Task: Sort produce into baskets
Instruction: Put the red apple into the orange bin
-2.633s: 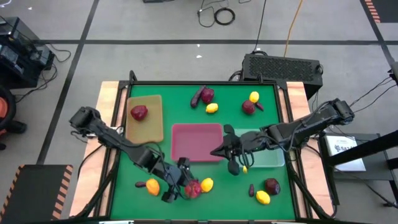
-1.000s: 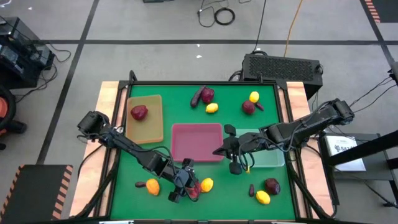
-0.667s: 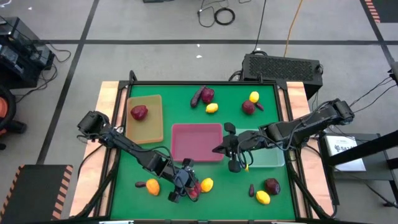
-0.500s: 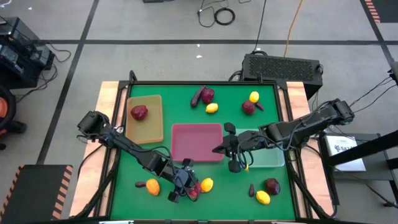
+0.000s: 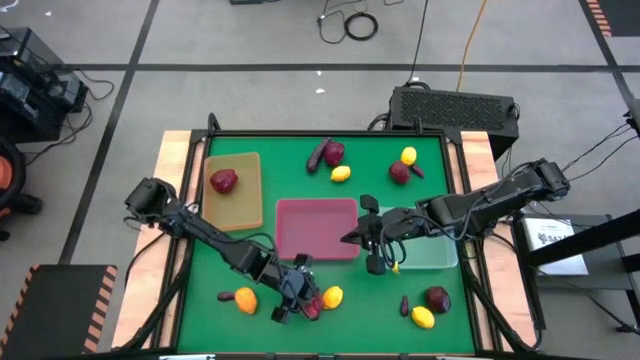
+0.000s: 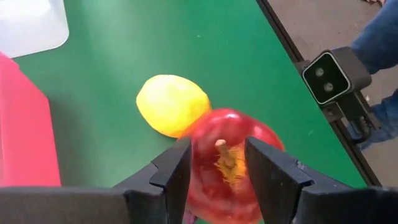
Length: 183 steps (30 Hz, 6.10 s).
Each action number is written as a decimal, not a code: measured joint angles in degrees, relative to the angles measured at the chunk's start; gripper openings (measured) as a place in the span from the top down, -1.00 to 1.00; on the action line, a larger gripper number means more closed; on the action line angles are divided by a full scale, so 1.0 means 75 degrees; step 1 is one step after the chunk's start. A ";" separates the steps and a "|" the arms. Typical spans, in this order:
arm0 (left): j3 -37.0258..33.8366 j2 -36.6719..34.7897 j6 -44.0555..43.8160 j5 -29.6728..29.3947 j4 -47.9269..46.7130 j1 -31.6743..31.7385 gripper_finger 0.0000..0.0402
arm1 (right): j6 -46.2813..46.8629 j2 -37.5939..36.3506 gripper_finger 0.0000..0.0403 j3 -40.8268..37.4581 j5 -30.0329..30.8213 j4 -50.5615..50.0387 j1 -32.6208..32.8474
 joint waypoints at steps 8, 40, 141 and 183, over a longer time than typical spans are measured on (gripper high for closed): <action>0.0000 0.0000 0.0000 -0.0002 -0.0012 -0.0003 0.30 | -0.0076 0.0000 1.00 0.0000 0.0000 0.0000 0.0000; 0.0102 -0.1833 -0.0023 0.0030 -0.1377 0.0629 0.99 | -0.0140 -0.0006 1.00 0.0000 0.0000 0.0000 0.0003; 0.0035 -0.0751 0.0593 0.0487 -0.0299 0.0477 0.95 | 0.0814 -0.0003 1.00 0.0003 -0.0247 -0.0571 -0.0076; -0.3681 -0.6481 -0.1385 -0.3275 -0.4132 0.6246 0.56 | 0.3388 0.0023 1.00 -0.0003 0.1089 0.0246 -0.0075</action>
